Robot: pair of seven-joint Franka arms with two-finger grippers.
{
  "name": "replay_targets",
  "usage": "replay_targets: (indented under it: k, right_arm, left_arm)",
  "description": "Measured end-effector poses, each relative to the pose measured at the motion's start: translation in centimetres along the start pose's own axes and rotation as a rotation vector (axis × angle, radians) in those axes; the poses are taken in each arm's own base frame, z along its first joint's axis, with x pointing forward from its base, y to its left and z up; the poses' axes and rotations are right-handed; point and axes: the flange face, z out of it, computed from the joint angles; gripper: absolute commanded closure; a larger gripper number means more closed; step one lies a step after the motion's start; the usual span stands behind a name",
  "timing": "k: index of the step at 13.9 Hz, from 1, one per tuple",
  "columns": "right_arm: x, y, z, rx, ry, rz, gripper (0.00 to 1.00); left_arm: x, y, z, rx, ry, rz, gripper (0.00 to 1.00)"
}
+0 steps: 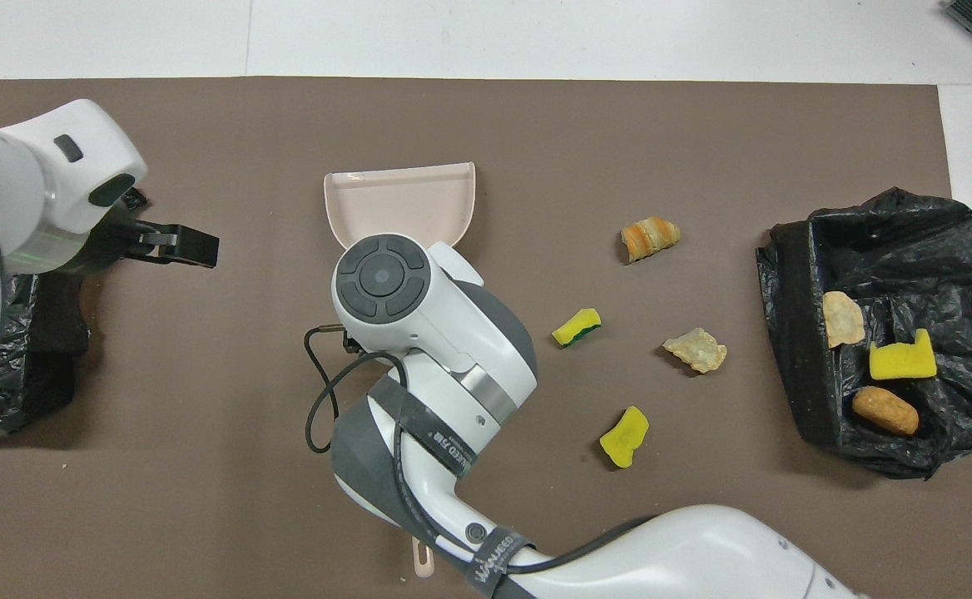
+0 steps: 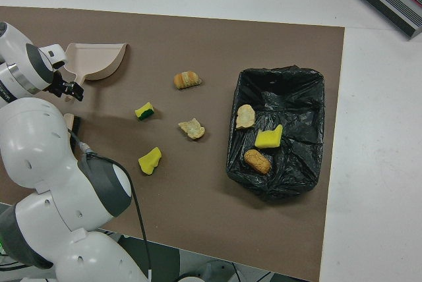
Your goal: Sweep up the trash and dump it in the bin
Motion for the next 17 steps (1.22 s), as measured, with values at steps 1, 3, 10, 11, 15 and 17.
replay_targets:
  k: [1,3,10,11,15,17]
  right_arm:
    - [-1.7,-0.1,-0.2,-0.004,-0.023,-0.009,0.00]
    - [-6.0,-0.8,0.5,-0.028,-0.062,-0.043,0.00]
    - [-18.9,-0.5,5.9,-0.016,-0.093,-0.111,0.03]
    - [-20.4,-0.6,6.4,-0.014,-0.095,-0.122,0.04]
    - [-22.1,-0.2,7.7,-0.033,-0.099,-0.128,0.13]
    - [-21.8,0.2,8.1,-0.026,-0.092,-0.119,0.32]
  left_arm:
    - [0.5,1.3,0.8,-0.003,0.012,-0.013,0.00]
    - [1.2,3.4,2.3,-0.007,0.022,-0.026,0.00]
    - [2.9,12.3,11.2,-0.020,0.022,-0.091,0.00]
    - [2.9,14.0,13.0,-0.021,0.019,-0.099,0.00]
    - [1.8,17.5,19.2,-0.017,-0.001,-0.119,0.00]
    - [0.6,17.8,21.5,-0.010,-0.018,-0.115,0.00]
